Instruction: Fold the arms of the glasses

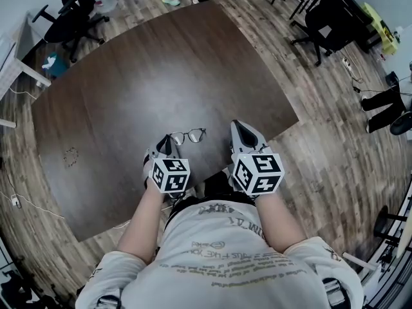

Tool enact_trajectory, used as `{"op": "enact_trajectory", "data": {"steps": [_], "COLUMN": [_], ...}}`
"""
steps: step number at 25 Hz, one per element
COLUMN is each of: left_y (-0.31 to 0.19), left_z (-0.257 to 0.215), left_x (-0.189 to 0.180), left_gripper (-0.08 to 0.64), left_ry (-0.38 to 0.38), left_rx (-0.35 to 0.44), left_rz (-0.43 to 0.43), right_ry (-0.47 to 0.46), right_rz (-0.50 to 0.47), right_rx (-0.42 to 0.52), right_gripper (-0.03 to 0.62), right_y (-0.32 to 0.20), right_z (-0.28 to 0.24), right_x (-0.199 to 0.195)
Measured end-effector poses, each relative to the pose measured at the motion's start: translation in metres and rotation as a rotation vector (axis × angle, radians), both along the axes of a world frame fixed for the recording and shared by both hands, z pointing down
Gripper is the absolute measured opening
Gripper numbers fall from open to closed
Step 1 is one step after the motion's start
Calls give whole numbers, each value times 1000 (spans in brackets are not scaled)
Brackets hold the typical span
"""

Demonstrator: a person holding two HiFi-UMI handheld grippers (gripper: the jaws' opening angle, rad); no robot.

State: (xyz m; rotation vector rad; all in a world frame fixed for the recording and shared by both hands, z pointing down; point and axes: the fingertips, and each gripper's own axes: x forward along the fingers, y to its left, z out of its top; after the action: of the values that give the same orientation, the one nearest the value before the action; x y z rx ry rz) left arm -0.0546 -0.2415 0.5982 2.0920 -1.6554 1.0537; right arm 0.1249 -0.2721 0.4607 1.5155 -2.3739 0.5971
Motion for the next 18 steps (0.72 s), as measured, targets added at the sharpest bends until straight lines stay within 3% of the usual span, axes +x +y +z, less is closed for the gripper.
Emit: {"op": "enact_trajectory", "data": {"steps": [18], "left_y": [-6], "left_z": [11], "left_x": [54], "left_gripper": [25], "left_ry": [-196], "left_rx": [31], "left_rz": [181], "right_ry": [-11], "right_rz": [44], "right_rx": [-29], "right_gripper": [11], "right_y": [-4], "right_z": [13], "right_x": [32]}}
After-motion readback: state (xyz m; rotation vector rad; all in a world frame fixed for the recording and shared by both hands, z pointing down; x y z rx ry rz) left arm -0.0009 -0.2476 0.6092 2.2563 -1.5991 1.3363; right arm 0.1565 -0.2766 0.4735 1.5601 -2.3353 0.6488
